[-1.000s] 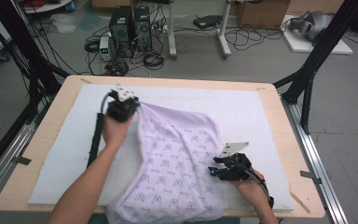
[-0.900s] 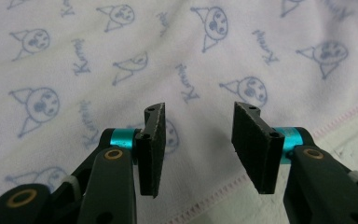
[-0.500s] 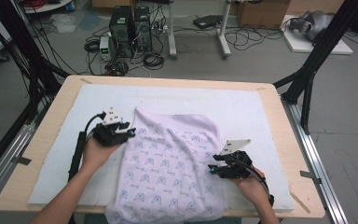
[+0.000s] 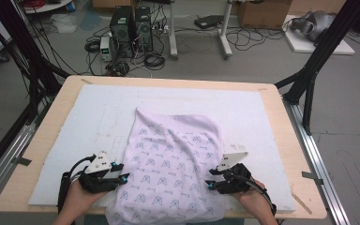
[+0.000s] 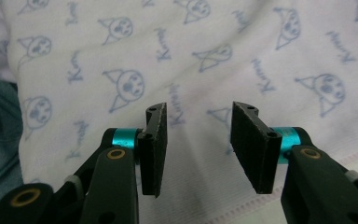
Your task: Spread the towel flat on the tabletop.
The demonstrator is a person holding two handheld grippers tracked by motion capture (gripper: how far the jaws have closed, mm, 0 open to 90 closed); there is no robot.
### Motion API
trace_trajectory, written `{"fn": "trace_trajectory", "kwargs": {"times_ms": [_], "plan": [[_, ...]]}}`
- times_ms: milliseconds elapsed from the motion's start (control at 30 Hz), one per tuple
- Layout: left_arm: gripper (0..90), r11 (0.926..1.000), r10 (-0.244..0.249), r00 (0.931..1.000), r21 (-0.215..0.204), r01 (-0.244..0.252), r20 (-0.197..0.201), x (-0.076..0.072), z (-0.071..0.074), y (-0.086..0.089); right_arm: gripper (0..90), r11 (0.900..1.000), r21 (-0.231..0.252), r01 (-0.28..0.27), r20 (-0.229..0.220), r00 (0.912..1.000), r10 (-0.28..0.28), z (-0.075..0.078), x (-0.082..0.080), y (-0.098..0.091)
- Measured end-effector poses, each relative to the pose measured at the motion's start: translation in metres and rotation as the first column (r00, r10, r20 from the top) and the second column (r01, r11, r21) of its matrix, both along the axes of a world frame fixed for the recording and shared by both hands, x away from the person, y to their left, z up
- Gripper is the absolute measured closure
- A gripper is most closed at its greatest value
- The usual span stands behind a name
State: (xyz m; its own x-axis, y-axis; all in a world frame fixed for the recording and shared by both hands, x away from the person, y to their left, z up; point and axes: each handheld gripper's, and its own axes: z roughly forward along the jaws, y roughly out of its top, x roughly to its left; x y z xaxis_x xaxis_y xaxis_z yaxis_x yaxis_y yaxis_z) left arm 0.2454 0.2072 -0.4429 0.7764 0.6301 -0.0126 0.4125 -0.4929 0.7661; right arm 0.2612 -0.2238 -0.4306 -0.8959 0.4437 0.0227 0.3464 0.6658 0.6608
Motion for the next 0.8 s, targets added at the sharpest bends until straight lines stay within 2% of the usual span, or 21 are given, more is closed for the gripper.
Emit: {"fn": "trace_trajectory", "kwargs": {"times_ms": [33,100,133,200,267,333,400,500,567,633,700,767,800], "plan": [[61.6,1.0000,-0.003,1.0000,0.010,0.003,-0.002,0.000,-0.002,0.000,55.6,1.0000,0.008,0.004,-0.004,1.0000,-0.003,-0.001,-0.001,0.001],[73.8,0.9998,-0.014,0.9998,-0.015,0.014,-0.015,0.000,-0.003,0.000,55.1,0.9999,0.015,0.007,-0.009,0.9999,-0.006,-0.001,-0.001,0.002],[80.4,0.9999,-0.006,1.0000,-0.009,0.006,0.000,-0.001,-0.002,-0.002,55.0,0.9999,0.013,0.007,-0.007,0.9999,-0.007,-0.001,-0.001,0.003],[85.0,1.0000,0.002,0.9999,-0.005,-0.002,0.013,-0.002,-0.001,-0.003,55.0,0.9999,0.013,0.002,-0.016,0.9999,-0.002,-0.002,-0.001,0.005],[85.5,0.9997,0.025,0.9992,-0.006,-0.025,0.033,-0.005,0.000,0.000,55.0,1.0000,0.005,0.000,-0.013,0.9999,0.000,-0.003,0.000,0.007],[84.5,0.9978,0.061,0.9975,-0.029,-0.060,0.037,-0.008,0.004,0.006,55.1,1.0000,-0.002,0.002,-0.019,0.9998,-0.002,-0.005,0.001,0.007],[77.8,0.9941,0.108,0.9928,-0.021,-0.107,0.053,-0.010,0.007,0.013,55.6,0.9999,0.015,0.007,-0.025,0.9997,-0.006,-0.006,0.002,0.006],[70.6,0.9881,0.153,0.9871,-0.021,-0.153,0.046,-0.013,0.009,0.025,55.6,0.9998,0.017,0.009,-0.020,0.9998,-0.009,-0.006,0.003,0.004],[68.7,0.9880,0.149,0.9880,-0.048,-0.147,0.043,-0.016,0.011,0.029,55.1,0.9998,0.011,0.014,-0.019,0.9997,-0.013,-0.006,0.002,0.004],[69.2,0.9935,0.099,0.9940,-0.061,-0.096,0.046,-0.020,0.014,0.027,55.3,1.0000,0.004,0.008,-0.008,0.9999,-0.008,-0.004,0.000,0.005],[75.9,0.9974,0.062,0.9974,-0.040,-0.060,0.036,-0.020,0.012,0.023,55.8,0.9997,0.022,-0.009,-0.004,1.0000,0.009,-0.001,-0.005,0.007],[84.2,0.9993,0.036,0.9991,0.000,-0.036,0.024,-0.019,0.007,0.019,58.2,0.9990,0.020,-0.040,0.002,0.9992,0.040,0.002,-0.012,0.010],[85.3,0.9995,0.030,0.9994,0.004,-0.030,0.015,-0.019,0.005,0.018,58.7,0.9987,0.004,-0.050,0.006,0.9987,0.050,0.003,-0.015,0.010]]}}
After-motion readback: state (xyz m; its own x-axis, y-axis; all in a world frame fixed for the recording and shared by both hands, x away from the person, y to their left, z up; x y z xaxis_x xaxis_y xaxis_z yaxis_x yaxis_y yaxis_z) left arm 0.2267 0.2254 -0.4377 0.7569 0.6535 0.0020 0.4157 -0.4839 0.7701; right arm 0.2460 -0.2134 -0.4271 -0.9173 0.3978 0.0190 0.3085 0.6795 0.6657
